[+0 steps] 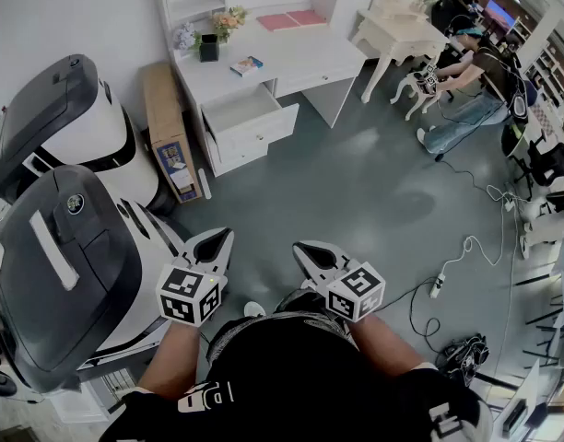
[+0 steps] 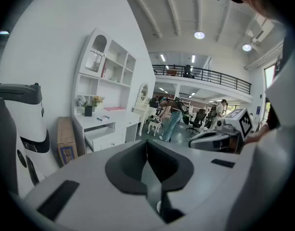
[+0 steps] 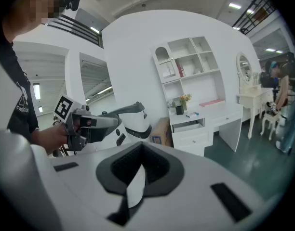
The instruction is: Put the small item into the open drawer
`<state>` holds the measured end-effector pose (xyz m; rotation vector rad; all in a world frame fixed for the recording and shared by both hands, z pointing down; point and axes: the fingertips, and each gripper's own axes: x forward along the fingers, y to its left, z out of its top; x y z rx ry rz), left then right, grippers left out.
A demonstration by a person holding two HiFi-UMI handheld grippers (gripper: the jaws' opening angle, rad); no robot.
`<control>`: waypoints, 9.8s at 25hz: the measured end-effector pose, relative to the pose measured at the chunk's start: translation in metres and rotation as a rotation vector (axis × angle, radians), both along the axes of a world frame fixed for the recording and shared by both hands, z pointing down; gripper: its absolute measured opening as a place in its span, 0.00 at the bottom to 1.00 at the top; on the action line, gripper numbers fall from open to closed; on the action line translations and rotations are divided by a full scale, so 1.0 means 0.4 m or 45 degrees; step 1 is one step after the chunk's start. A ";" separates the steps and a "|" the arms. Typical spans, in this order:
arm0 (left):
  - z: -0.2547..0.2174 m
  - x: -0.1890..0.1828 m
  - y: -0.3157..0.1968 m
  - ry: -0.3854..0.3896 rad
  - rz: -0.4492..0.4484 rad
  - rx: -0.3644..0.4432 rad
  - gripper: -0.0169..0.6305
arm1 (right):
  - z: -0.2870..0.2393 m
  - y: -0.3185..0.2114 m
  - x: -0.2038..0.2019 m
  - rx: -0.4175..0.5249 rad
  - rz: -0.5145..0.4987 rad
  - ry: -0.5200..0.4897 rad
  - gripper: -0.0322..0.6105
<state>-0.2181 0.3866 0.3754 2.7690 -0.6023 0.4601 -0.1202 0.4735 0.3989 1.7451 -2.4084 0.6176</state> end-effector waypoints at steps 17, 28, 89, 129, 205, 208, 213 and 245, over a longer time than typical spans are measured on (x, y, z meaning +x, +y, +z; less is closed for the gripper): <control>0.009 0.001 0.018 -0.013 0.011 0.007 0.05 | 0.013 0.003 -0.022 0.018 -0.002 0.081 0.06; 0.029 -0.033 0.019 -0.030 -0.010 -0.023 0.05 | 0.008 -0.010 -0.037 0.009 -0.015 0.014 0.06; 0.034 0.546 -0.599 -0.171 -0.058 -0.122 0.05 | 0.050 -0.645 0.601 -0.005 0.010 -0.087 0.06; 0.052 0.634 -1.200 -0.175 0.051 0.000 0.05 | 0.063 -1.210 0.640 -0.083 -0.030 0.294 0.06; 0.317 0.508 -1.502 -0.382 -0.605 -0.340 0.05 | 0.657 -2.028 0.760 -0.479 -1.745 1.569 0.67; 0.317 0.502 -1.499 -0.382 -0.617 -0.346 0.05 | 0.661 -2.027 0.759 -0.509 -1.782 1.553 0.67; 0.317 0.491 -1.494 -0.384 -0.634 -0.355 0.05 | 0.671 -2.028 0.756 -0.559 -1.825 1.529 0.68; 0.279 0.459 -1.515 -0.312 -0.416 -0.232 0.05 | 0.547 -1.986 0.758 -0.681 -1.026 1.055 0.71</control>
